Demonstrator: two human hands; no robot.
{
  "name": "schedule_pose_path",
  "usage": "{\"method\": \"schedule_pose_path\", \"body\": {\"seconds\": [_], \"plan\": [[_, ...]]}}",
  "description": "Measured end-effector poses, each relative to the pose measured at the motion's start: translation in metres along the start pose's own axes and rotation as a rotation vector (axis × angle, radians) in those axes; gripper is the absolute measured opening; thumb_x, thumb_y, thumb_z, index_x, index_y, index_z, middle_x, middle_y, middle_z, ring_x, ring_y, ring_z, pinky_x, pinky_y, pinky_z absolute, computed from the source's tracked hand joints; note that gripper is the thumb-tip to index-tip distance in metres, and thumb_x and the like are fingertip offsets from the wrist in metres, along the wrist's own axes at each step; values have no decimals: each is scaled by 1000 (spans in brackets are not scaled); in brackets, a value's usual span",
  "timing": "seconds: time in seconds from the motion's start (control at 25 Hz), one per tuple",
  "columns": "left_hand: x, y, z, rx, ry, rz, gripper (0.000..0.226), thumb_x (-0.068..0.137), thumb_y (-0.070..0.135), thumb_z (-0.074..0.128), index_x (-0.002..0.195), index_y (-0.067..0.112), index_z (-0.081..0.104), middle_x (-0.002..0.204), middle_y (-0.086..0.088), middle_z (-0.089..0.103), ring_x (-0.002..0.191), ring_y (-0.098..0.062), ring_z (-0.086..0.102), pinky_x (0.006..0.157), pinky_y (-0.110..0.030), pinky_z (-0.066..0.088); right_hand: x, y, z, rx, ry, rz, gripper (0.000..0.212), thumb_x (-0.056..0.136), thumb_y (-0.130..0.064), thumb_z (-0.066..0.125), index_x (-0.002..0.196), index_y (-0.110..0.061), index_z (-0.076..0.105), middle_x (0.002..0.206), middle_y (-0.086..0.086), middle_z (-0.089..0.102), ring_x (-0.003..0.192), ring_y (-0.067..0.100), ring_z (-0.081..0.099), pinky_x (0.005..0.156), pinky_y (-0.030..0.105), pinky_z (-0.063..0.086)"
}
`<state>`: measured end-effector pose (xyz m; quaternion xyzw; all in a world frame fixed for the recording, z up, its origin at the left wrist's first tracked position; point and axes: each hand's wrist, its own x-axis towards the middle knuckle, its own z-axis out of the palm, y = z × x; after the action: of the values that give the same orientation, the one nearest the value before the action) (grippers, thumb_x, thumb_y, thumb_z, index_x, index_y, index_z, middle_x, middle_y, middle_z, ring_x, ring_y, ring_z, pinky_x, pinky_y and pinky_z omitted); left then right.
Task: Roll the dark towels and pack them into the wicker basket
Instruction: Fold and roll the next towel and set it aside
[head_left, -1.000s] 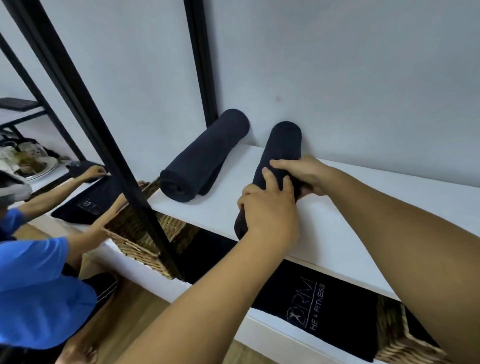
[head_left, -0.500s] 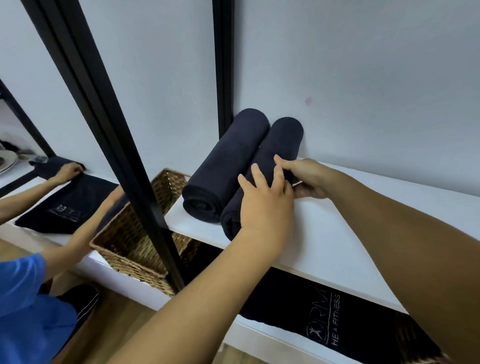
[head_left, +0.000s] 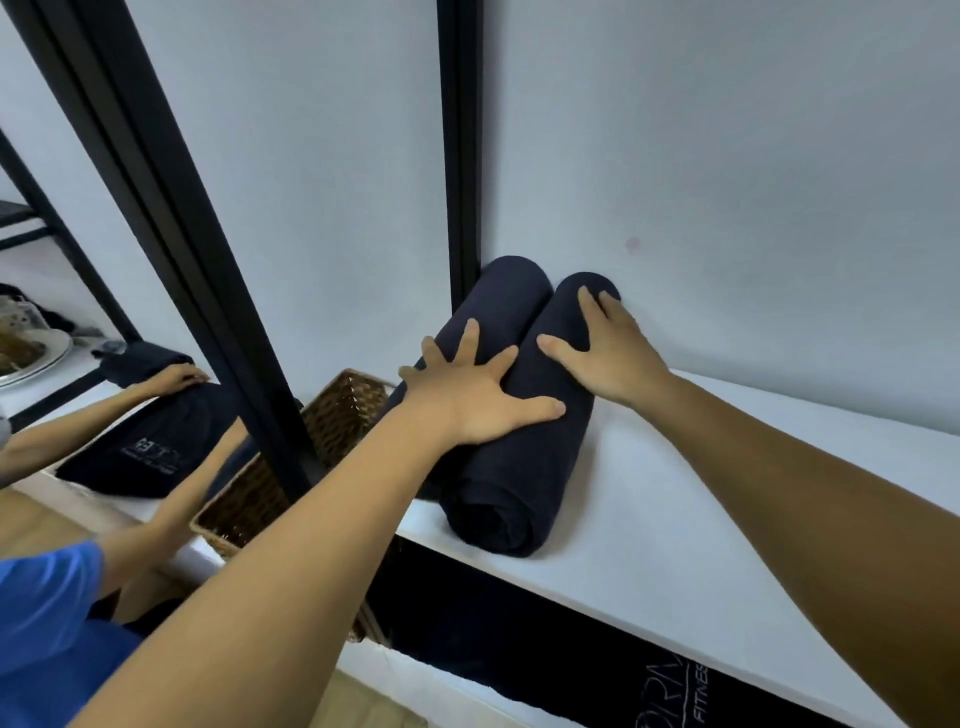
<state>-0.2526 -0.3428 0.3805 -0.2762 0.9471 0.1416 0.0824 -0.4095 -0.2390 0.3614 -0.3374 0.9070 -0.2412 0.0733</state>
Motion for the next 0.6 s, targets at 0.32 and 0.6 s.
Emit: {"method": "schedule_pose_path", "body": {"seconds": [0.32, 0.6], "plan": [[18, -10, 10, -25, 54, 69, 94, 74, 88, 38, 150, 53, -4, 165, 3, -12, 148, -43, -12, 118, -61, 4, 31, 14, 32, 86, 5, -86, 76, 99, -54, 38, 159, -22, 4, 164, 3, -16, 149, 21, -19, 120, 42, -2], [15, -10, 11, -102, 148, 64, 94, 72, 85, 46, 152, 49, 12, 165, 8, -1, 149, -40, 0, 117, -59, 14, 20, 5, 28, 14, 107, -61, 66, 100, -56, 31, 157, -27, 16, 166, 0, -2, 152, 21, -2, 119, 45, 14]]}}
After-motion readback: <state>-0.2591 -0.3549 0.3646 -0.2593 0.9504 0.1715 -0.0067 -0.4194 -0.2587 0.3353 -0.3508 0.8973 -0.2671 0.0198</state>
